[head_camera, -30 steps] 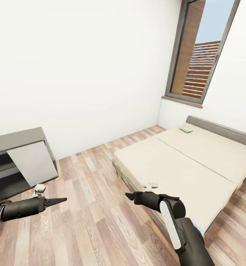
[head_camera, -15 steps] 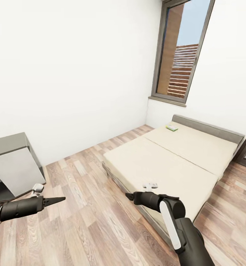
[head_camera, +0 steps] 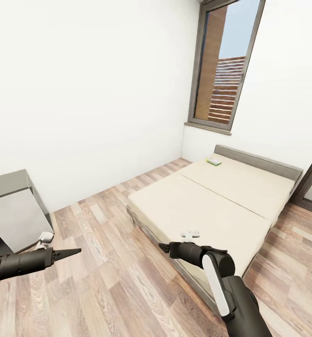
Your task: Put all the toys in the child's room - the three board games (two on the bed and one on the table), the two jigsaw puzzles on the table, and the tennis ball on the table - inside the toy box on the table in the child's room.
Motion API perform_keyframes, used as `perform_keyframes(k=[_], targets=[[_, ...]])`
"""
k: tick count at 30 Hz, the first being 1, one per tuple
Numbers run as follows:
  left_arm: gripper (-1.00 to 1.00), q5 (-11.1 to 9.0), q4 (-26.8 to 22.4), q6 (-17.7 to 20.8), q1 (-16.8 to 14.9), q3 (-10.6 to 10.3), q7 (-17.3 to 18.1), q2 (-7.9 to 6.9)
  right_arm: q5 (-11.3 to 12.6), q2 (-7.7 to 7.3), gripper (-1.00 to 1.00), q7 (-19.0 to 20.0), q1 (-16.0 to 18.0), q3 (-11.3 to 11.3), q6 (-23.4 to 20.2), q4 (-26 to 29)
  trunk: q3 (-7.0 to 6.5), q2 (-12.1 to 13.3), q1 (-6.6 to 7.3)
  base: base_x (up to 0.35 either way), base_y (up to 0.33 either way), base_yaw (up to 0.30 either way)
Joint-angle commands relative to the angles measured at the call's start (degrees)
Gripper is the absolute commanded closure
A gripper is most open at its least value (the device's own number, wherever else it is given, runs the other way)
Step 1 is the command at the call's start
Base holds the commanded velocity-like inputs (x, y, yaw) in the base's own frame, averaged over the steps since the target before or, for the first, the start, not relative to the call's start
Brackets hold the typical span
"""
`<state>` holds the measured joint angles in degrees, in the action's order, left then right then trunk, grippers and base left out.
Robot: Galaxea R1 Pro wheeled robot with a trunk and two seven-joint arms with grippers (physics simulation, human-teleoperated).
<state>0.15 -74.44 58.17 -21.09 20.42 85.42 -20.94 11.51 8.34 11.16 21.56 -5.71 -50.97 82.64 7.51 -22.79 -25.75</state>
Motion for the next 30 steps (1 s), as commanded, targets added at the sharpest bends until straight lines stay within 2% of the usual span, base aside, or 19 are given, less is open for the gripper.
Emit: perform_keyframes(k=[1,9,30], targets=[[-1.0,0.04,-0.02,0.56,-0.02,0.25,0.22,-0.01,-0.08,0.03,-1.0,0.18,0.06,0.05,-0.25,0.02,0.11,-0.12,-0.04,0.0,0.0,-0.23],[-1.0,0.11,0.06,0.35,0.08,1.46,-0.11,0.1,-0.08,0.01,-1.0,0.18,0.06,0.08,-0.19,-0.02,-0.04,-0.12,-0.04,0.0,0.081,-0.264],[-1.0,0.22,0.09,0.2,0.09,1.54,-0.42,0.1,-0.08,0.08,-1.0,0.18,0.06,0.08,-0.1,-0.21,-0.48,-0.12,-0.04,0.06,0.276,-0.276]])
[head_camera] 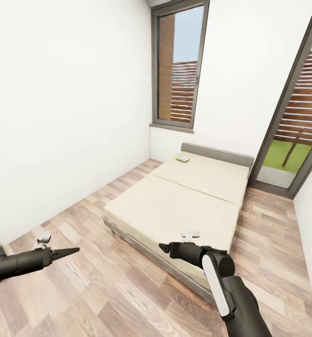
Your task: Put all the toys in the child's room - the three board games (two on the bed and one on the table), the two jigsaw puzzles on the table, and the tennis ball on the table - inside the toy box on the table in the child's room.
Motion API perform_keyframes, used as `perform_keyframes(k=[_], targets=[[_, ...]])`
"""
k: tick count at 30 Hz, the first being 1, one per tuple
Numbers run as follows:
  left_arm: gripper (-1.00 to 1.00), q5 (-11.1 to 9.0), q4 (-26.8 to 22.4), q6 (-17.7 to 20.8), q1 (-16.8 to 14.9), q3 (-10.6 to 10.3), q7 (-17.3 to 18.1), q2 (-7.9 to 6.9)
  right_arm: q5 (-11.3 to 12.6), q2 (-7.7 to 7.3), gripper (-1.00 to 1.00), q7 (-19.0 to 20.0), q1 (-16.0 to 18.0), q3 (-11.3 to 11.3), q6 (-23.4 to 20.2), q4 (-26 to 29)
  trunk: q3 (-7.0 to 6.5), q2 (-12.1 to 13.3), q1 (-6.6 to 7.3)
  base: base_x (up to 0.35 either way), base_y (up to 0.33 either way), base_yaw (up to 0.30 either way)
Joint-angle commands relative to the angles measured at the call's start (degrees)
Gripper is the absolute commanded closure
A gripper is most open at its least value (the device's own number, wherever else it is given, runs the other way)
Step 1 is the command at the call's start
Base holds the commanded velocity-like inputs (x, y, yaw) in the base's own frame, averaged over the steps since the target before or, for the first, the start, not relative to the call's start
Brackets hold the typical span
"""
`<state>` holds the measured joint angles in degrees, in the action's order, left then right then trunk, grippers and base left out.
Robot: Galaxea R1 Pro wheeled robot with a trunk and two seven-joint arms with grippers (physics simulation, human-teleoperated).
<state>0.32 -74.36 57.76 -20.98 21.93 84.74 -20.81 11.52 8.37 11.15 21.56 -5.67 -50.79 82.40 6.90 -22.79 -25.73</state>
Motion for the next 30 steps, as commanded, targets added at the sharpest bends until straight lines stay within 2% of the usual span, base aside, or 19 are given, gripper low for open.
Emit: perform_keyframes(k=[1,15,30], targets=[[-1.0,0.04,0.0,0.6,-0.03,0.02,0.25,-0.01,-0.09,0.03,-1.0,0.19,0.07,0.05,-0.28,-0.03,0.11,-0.12,-0.05,0.113,0.285,-0.276],[-1.0,0.12,0.0,0.6,-0.03,-0.01,0.25,-0.02,-0.09,0.02,-1.0,0.19,0.08,0.06,-0.27,-0.2,-0.18,-0.12,-0.05,0.106,0.284,-0.276],[-1.0,0.12,0.0,0.6,-0.03,0.0,0.25,-0.02,-0.09,0.06,-1.0,0.19,0.07,0.05,-0.27,-0.22,-0.48,-0.12,-0.05,0.012,0.246,-0.276]])
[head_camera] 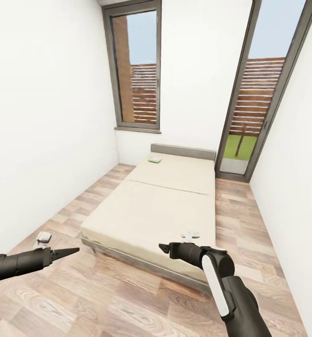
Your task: Put all the toys in the child's room - the three board games (two on the bed and one on the table), the two jigsaw puzzles on the table, and the tennis ball on the table - inside the toy box on the table in the child's room.
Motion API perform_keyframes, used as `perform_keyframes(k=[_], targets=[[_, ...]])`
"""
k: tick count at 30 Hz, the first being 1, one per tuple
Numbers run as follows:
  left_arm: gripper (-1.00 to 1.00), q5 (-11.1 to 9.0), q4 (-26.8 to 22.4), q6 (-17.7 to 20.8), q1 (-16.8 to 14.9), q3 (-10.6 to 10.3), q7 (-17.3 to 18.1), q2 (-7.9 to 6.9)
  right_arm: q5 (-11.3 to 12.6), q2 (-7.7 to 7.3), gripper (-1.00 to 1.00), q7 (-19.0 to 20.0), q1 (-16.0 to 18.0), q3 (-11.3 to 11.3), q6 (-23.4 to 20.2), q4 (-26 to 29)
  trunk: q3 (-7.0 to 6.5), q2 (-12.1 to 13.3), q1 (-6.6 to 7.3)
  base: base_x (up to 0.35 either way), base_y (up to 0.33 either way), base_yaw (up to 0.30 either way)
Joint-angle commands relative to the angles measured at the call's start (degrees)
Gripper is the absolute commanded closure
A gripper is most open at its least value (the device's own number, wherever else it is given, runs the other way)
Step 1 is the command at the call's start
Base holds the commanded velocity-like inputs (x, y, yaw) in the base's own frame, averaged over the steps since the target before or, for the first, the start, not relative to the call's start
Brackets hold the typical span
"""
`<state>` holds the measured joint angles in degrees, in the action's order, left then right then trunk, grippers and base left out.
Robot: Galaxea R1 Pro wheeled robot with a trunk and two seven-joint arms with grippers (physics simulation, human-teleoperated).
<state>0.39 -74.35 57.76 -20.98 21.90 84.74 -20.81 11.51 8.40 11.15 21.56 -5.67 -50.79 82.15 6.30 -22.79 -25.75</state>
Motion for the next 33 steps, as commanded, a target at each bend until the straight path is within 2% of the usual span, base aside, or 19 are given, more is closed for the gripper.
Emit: perform_keyframes(k=[1,29,33], targets=[[-1.0,0.05,-0.01,0.6,-0.03,0.04,0.25,-0.02,-0.09,0.04,-1.0,0.18,0.07,0.04,-0.27,0.03,0.12,-0.13,-0.04,0.0,0.212,-0.276],[-1.0,0.06,-0.01,0.6,-0.03,0.07,0.25,-0.02,-0.09,0.04,-1.0,0.18,0.07,0.04,-0.27,0.03,0.1,-0.13,-0.04,0.0,0.2,-0.264],[-1.0,0.06,-0.01,0.6,-0.03,0.07,0.24,-0.02,-0.09,0.01,-1.0,0.18,0.07,0.04,-0.27,0.03,0.1,-0.13,-0.04,0.0,0.196,-0.149]])
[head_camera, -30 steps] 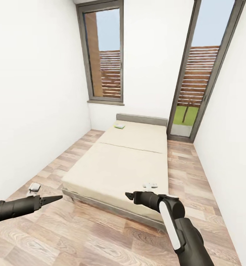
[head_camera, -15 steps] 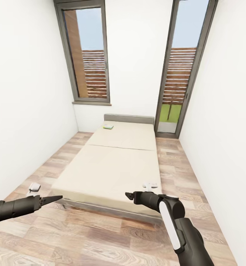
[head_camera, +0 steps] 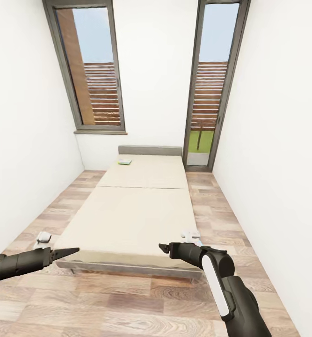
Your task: Put all the toys in the child's room - the three board games (two on the bed and one on the table), the two jigsaw puzzles on the table, and the tennis ball on the table - inside the toy box on the table in the child's room.
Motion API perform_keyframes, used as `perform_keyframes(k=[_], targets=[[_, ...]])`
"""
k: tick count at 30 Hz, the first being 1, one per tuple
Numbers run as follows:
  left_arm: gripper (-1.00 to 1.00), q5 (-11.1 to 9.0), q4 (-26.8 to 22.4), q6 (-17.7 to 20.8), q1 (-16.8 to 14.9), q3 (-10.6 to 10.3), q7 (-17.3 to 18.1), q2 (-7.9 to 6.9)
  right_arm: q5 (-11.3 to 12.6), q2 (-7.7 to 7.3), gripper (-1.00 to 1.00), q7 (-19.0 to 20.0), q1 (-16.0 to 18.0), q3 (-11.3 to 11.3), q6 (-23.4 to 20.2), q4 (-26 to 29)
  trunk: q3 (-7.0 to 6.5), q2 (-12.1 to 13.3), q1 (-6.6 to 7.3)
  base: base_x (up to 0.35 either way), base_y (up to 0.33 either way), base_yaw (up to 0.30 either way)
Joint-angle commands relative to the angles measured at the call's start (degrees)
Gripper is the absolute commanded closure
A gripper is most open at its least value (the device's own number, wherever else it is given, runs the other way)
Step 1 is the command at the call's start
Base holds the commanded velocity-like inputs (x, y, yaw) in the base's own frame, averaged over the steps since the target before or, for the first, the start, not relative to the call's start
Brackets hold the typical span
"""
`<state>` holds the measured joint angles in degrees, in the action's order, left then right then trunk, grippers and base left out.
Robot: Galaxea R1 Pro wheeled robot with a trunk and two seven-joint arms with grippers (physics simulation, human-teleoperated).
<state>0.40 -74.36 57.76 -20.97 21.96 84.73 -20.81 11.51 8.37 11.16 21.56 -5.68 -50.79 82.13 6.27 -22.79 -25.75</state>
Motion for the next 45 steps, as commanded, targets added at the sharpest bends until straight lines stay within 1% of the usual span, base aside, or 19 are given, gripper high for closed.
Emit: perform_keyframes(k=[1,17,24,37,45], targets=[[-1.0,0.05,0.0,0.6,-0.04,0.02,0.26,-0.02,-0.08,0.01,-1.0,0.18,0.06,0.04,-0.28,0.08,0.13,-0.13,-0.04,0.0,0.192,-0.063],[-1.0,0.05,0.0,0.6,-0.04,0.02,0.22,-0.02,-0.08,-0.01,-1.0,0.18,0.06,0.06,-0.28,0.08,0.13,-0.13,-0.04,0.0,0.177,-0.009],[-1.0,0.04,0.0,0.6,-0.04,0.02,0.21,-0.02,-0.08,-0.02,-1.0,0.18,0.06,0.09,-0.28,0.05,0.0,-0.13,-0.04,0.0,0.209,-0.178],[-1.0,0.04,0.0,0.6,-0.04,0.02,0.18,-0.02,-0.08,0.02,-1.0,0.18,0.06,0.09,-0.28,0.05,-0.39,-0.13,-0.04,0.0,0.024,-0.258],[-1.0,0.12,0.0,0.6,-0.04,-0.05,0.18,-0.02,-0.08,0.04,-1.0,0.18,0.06,0.06,-0.28,0.05,-0.45,-0.13,-0.04,0.0,-0.042,-0.075]])
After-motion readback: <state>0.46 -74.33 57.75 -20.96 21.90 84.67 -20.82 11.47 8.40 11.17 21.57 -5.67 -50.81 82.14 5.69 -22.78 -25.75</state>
